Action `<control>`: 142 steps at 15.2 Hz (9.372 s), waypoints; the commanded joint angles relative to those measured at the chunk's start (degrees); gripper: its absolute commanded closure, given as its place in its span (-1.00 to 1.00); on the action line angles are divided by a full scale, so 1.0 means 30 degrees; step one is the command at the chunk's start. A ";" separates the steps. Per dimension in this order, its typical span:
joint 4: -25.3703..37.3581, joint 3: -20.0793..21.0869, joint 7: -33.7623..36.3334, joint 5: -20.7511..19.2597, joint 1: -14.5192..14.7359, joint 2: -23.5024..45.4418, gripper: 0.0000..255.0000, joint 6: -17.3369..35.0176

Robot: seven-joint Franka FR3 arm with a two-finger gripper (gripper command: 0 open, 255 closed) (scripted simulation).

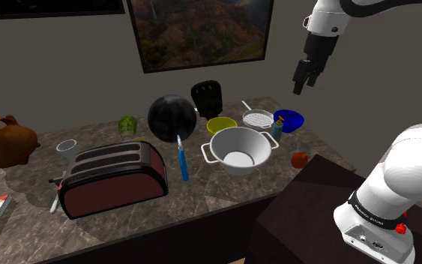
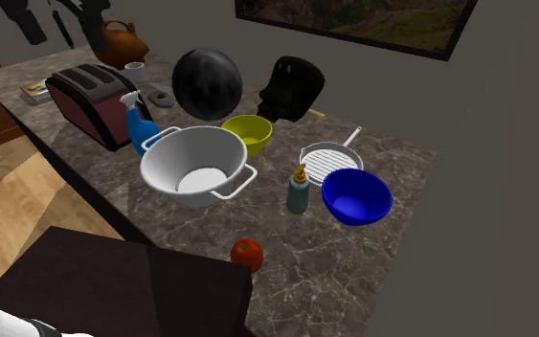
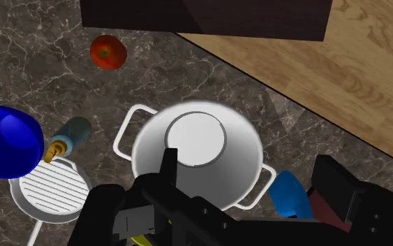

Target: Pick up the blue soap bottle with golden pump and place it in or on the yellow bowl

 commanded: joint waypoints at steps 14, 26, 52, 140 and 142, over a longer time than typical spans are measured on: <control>-0.1247 -0.3249 -0.3070 -0.1752 -0.1446 0.5960 -1.00 0.7110; 0.1356 -0.5905 -0.6683 -0.0534 -0.2140 1.4180 -1.00 1.2563; 0.7851 -0.5296 -1.1564 0.4275 -0.5079 2.5078 -1.00 1.6287; 2.7800 -0.3626 -0.1214 0.2569 -0.0006 3.1695 1.00 0.3211; 2.7437 -0.3613 -0.1235 0.2589 0.0020 3.1784 1.00 0.3659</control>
